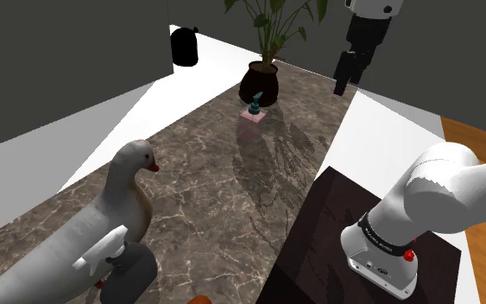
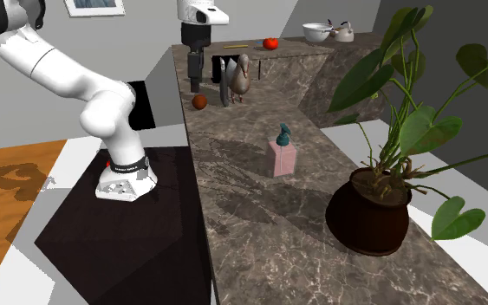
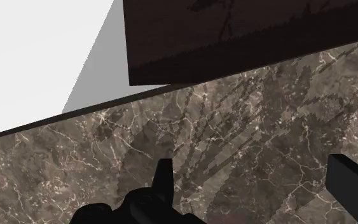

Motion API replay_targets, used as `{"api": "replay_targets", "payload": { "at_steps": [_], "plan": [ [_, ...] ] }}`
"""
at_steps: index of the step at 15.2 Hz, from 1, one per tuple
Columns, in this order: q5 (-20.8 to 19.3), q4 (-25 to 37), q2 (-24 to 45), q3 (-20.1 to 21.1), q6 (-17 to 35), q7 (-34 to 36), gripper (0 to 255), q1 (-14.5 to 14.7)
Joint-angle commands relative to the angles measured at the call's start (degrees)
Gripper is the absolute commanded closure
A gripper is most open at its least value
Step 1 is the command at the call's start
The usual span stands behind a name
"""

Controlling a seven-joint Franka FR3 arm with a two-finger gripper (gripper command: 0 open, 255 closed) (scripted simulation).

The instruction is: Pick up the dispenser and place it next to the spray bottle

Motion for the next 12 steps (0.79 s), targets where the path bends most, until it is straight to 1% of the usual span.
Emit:
{"api": "replay_targets", "payload": {
  "at_steps": [1, 6, 12],
  "plan": [
    [0.0, 0.0, 0.0, 0.0, 0.0, 0.0, 0, 0.0],
    [-0.8, 1.9, 9.8, -0.4, 8.5, -0.7, 0, 0.8],
    [-1.6, 6.6, 22.3, -0.6, 17.0, -1.5, 0, 1.6]
  ]
}}
